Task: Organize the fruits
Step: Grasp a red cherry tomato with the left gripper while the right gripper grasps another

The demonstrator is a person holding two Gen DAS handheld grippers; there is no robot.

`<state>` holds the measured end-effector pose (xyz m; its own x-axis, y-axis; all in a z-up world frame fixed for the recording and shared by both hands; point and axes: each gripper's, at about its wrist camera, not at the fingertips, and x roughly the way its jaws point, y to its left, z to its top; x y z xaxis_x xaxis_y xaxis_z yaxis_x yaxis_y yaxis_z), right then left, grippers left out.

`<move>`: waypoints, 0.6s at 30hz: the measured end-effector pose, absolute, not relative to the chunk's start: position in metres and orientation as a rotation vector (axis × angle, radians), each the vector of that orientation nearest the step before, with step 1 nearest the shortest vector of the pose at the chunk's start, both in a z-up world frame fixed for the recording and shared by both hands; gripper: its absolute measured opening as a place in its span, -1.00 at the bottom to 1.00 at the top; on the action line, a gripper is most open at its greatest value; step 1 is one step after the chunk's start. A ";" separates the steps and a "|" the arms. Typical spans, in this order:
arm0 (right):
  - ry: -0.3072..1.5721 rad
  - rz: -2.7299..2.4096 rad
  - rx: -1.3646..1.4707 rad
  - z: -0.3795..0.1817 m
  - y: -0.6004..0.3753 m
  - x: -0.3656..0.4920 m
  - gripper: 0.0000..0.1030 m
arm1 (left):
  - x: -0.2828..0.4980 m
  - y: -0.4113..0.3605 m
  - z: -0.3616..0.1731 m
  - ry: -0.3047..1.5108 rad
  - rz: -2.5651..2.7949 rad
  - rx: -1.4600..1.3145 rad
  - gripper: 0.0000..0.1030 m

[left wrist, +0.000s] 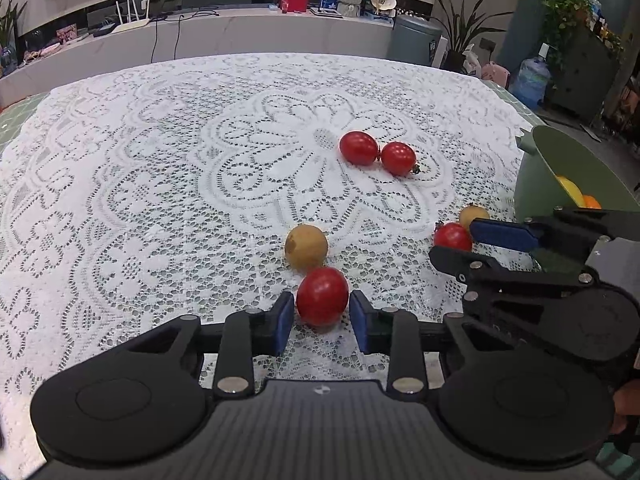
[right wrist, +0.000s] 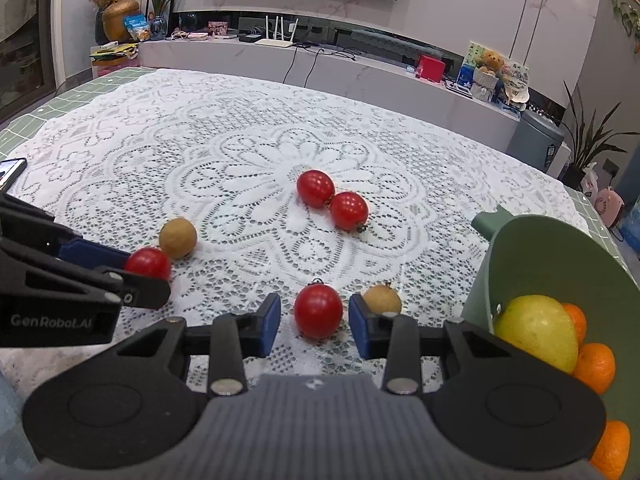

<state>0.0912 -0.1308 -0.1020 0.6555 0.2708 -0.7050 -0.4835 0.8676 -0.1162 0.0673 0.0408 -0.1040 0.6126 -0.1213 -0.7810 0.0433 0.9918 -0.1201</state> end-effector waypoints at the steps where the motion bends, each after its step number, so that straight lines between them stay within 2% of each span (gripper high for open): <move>1: 0.742 0.435 -0.308 -0.103 -0.130 0.092 -0.34 | 0.068 0.041 -0.104 0.908 -0.096 -0.092 -0.27; 7: 0.758 0.432 -0.305 -0.107 -0.129 0.096 -0.41 | 0.070 0.040 -0.105 0.909 -0.103 -0.088 -0.31; 10: 0.756 0.427 -0.307 -0.107 -0.129 0.097 -0.52 | 0.071 0.040 -0.106 0.907 -0.106 -0.088 -0.34; 18: 0.754 0.431 -0.307 -0.106 -0.130 0.097 -0.53 | 0.070 0.038 -0.105 0.911 -0.112 -0.085 -0.40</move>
<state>0.0972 -0.1299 -0.1063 0.6490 0.2652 -0.7131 -0.4805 0.8696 -0.1139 0.0698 0.0384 -0.1046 0.6078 -0.1331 -0.7828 0.0607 0.9908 -0.1213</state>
